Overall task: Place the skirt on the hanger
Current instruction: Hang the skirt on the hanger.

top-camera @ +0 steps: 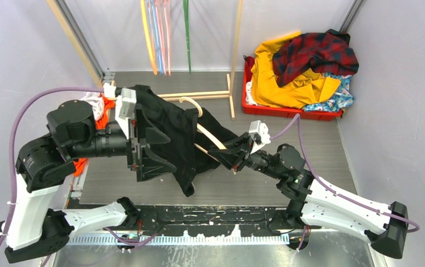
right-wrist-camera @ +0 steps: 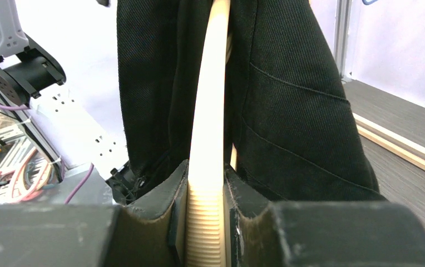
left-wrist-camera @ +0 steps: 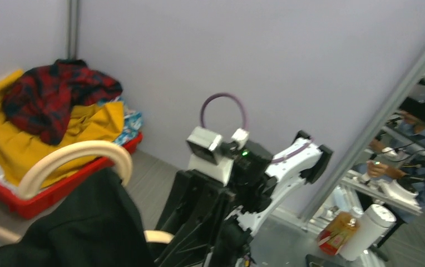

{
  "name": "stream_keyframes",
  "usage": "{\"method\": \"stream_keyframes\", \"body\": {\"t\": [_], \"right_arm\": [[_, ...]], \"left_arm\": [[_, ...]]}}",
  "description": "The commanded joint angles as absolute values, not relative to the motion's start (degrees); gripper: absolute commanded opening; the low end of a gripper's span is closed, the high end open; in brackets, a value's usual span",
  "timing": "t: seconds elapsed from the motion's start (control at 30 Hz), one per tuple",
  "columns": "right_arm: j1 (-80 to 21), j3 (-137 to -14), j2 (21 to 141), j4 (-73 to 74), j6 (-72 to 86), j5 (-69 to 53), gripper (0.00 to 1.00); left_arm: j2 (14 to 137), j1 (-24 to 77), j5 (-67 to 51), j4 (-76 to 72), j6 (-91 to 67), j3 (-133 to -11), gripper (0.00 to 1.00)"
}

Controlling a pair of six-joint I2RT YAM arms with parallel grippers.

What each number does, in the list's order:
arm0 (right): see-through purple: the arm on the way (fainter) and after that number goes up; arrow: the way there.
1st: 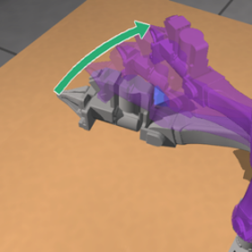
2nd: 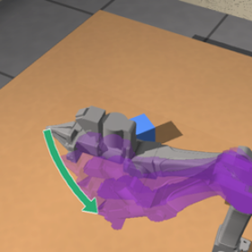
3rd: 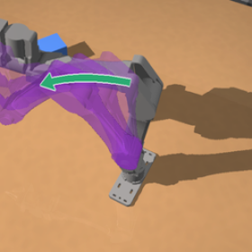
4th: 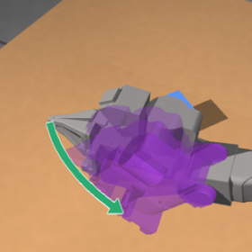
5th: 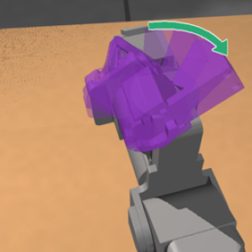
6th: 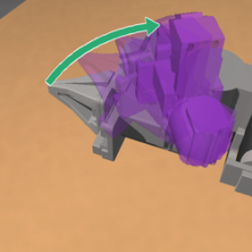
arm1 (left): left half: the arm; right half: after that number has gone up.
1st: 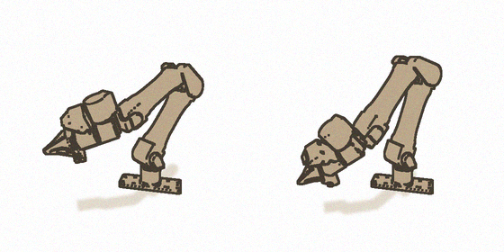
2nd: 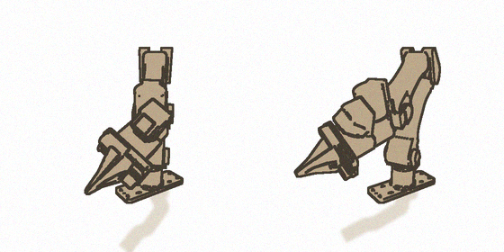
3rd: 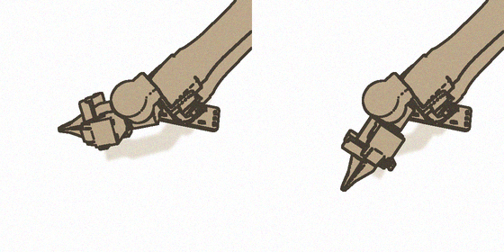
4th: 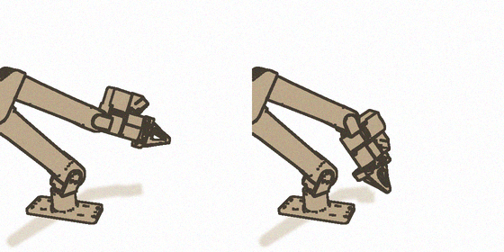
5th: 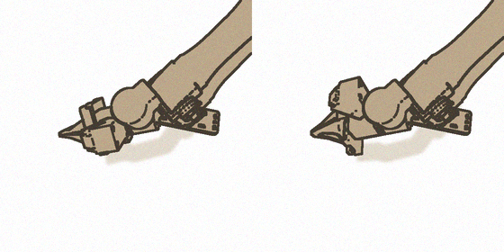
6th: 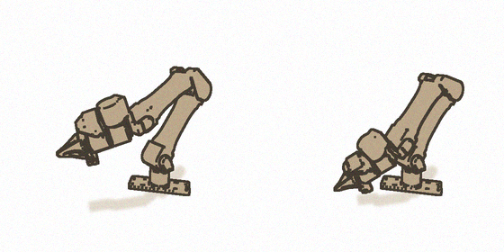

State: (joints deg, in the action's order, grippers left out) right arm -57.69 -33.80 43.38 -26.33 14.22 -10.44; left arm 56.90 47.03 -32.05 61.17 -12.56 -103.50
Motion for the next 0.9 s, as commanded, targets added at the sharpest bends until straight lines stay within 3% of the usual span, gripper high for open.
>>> {"method": "stream_keyframes", "body": {"t": [0.0, 0.5, 0.87], "right_arm": [[-57.75, -35.20, 40.96, -32.38, 12.69, -10.02, 0.02], [-57.77, -36.73, 40.36, -28.49, 15.14, -16.55, 0.02], [-57.75, -37.82, 40.91, -29.78, 17.05, -21.19, 0.02]], "left_arm": [[54.84, 47.13, -23.27, 61.09, -9.25, -102.62, 0.99], [60.15, 47.19, -14.49, 54.48, 6.01, -106.64, 1.00], [65.22, 47.14, -18.31, 61.41, 14.81, -109.42, 0.99]]}}
